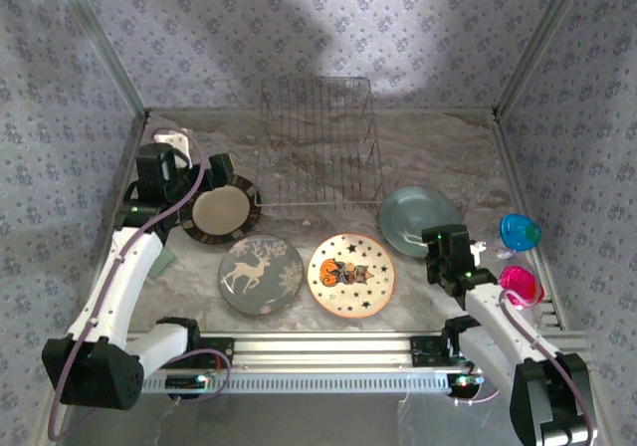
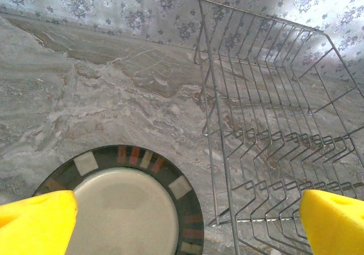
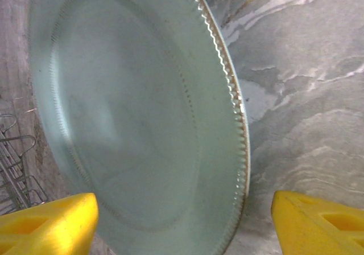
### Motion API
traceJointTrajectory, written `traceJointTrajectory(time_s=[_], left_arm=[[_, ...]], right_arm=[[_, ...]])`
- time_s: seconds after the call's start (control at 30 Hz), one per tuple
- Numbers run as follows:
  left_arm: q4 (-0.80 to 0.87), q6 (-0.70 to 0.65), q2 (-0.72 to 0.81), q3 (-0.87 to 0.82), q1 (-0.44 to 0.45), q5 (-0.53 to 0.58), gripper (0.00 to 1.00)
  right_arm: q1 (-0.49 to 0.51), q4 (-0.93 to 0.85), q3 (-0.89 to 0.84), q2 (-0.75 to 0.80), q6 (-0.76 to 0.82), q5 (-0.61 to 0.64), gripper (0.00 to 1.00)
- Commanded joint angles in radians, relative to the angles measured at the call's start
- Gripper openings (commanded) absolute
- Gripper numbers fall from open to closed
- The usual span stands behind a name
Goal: Load the plates into the dish rack
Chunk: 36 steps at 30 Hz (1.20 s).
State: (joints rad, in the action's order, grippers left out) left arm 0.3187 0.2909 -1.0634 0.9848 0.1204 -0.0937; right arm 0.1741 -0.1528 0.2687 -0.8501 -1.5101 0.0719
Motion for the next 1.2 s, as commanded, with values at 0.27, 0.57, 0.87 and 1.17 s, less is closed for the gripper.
traceJointTrajectory(time_s=[0.27,0.57,0.87,1.17], left_arm=[[0.005,0.014,-0.007,0.017,0.012,-0.004,0.99],[0.006,0.011,-0.006,0.014,0.014,0.001,0.99],[0.005,0.011,-0.009,0.015,0.017,0.006,1.0],[0.005,0.013,-0.014,0.014,0.019,0.009,0.99]], right_arm=[[-0.023,0.12,-0.034,-0.078,0.047,-0.05,0.71],[-0.047,0.174,-0.043,-0.089,0.06,-0.062,0.6],[-0.087,0.22,-0.059,-0.091,0.073,-0.087,0.53],[-0.116,0.25,-0.058,-0.089,0.083,-0.118,0.35]])
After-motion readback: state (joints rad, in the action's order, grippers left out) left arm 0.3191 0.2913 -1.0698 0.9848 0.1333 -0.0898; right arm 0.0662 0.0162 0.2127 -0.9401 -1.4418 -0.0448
